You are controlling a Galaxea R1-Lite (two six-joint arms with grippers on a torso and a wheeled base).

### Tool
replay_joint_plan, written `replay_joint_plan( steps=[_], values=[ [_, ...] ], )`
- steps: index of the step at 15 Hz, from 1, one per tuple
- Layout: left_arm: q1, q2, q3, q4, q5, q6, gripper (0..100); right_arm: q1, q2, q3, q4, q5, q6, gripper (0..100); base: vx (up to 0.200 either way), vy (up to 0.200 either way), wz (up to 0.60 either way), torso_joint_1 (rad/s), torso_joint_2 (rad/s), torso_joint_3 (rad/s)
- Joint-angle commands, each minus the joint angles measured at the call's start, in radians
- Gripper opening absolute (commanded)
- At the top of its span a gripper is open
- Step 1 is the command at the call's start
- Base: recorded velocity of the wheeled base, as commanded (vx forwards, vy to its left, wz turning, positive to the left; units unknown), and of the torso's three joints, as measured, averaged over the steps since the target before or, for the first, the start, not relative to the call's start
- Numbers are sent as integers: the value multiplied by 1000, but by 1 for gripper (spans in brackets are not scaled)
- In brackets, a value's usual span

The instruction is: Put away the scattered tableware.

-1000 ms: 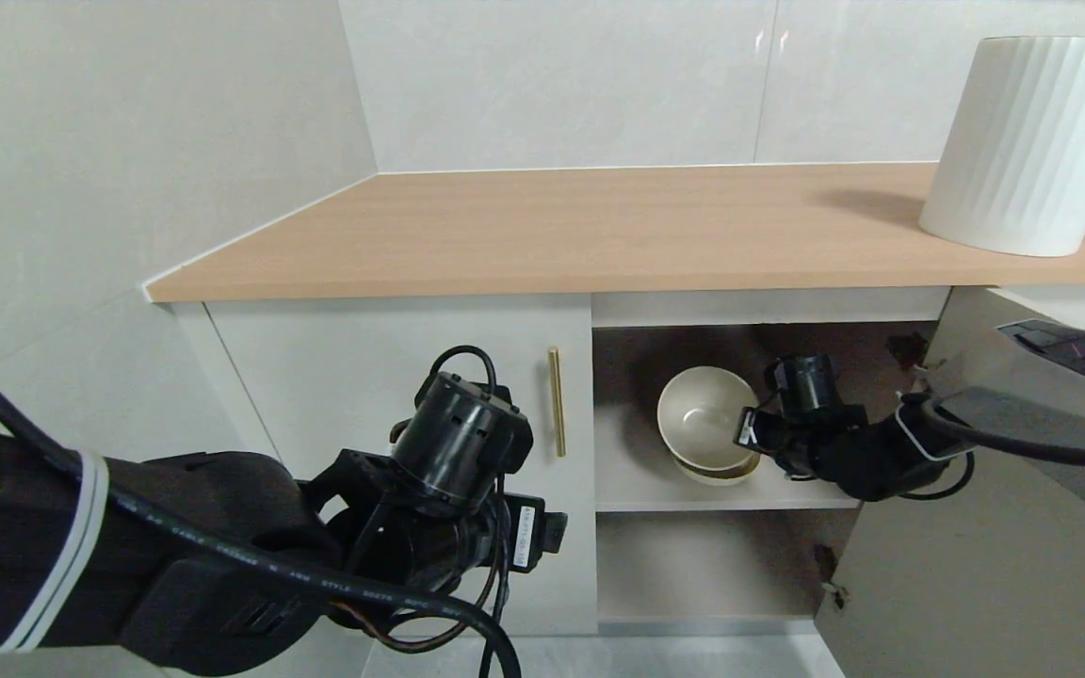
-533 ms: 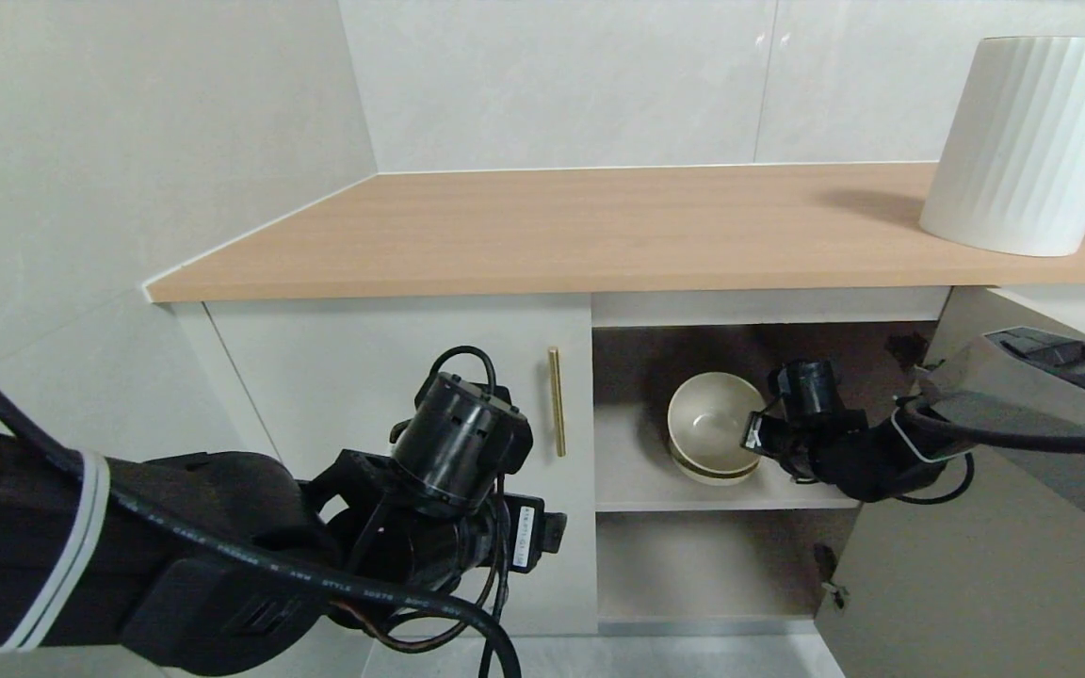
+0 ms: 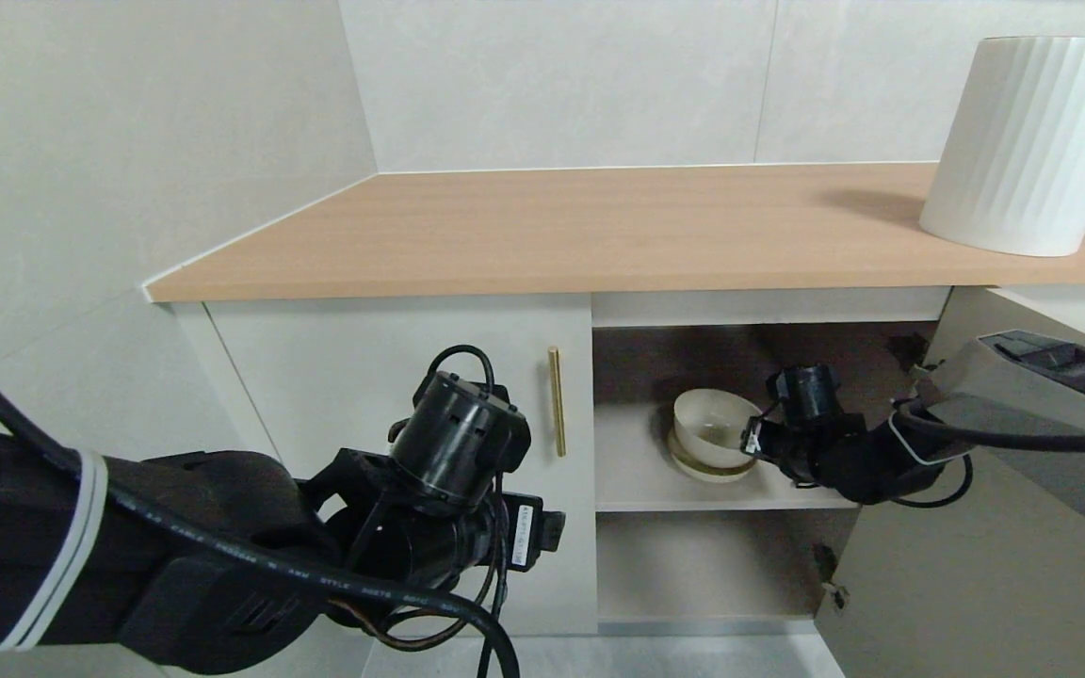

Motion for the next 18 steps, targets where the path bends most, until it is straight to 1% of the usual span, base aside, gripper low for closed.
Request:
replay_joint_plan(
  steps=[1,2,4,5,6,8,10,11,12,13,14,15,16,17,18],
  values=[
    [0,1,-3,0,0,-1,100,3,-2,4,1,4,-1,100,0,0,0,0,0,0],
    [4,1,-5,0,2,-4,100,3,-5,4,12,7,-1,100,0,0,0,0,0,0],
    [13,1,-11,-2,0,-24,100,6,-14,5,29,8,1,100,0,0,0,0,0,0],
    [20,1,-19,0,-1,-45,100,10,-34,13,38,10,1,100,0,0,0,0,0,0],
    [44,-10,-29,-2,0,-60,100,30,-94,47,67,14,1,100,0,0,0,0,0,0],
    [87,-71,-26,0,0,-63,100,67,-230,120,138,66,1,100,0,0,0,0,0,0],
    [122,-217,20,6,-15,-53,100,102,-417,206,259,142,-4,100,0,0,0,0,0,0],
    [127,-297,72,3,-32,-27,100,107,-505,235,304,168,-4,100,0,0,0,0,0,0],
    [127,-387,130,3,-47,22,100,108,-586,284,339,197,-4,100,0,0,0,0,0,0],
    [124,-450,167,3,-64,58,100,107,-650,330,357,224,-9,100,0,0,0,0,0,0],
    [118,-498,199,9,-83,73,100,107,-709,373,370,254,-26,100,0,0,0,0,0,0],
    [122,-555,227,9,-86,76,100,107,-785,433,396,284,-67,100,0,0,0,0,0,0],
    [135,-593,233,17,-86,78,100,108,-848,470,423,297,-113,100,0,0,0,0,0,0],
    [168,-627,241,37,-87,81,100,112,-914,501,459,303,-130,100,0,0,0,0,0,0],
    [216,-638,244,49,-96,82,100,130,-960,521,491,315,-130,100,0,0,0,0,0,0]
  ],
)
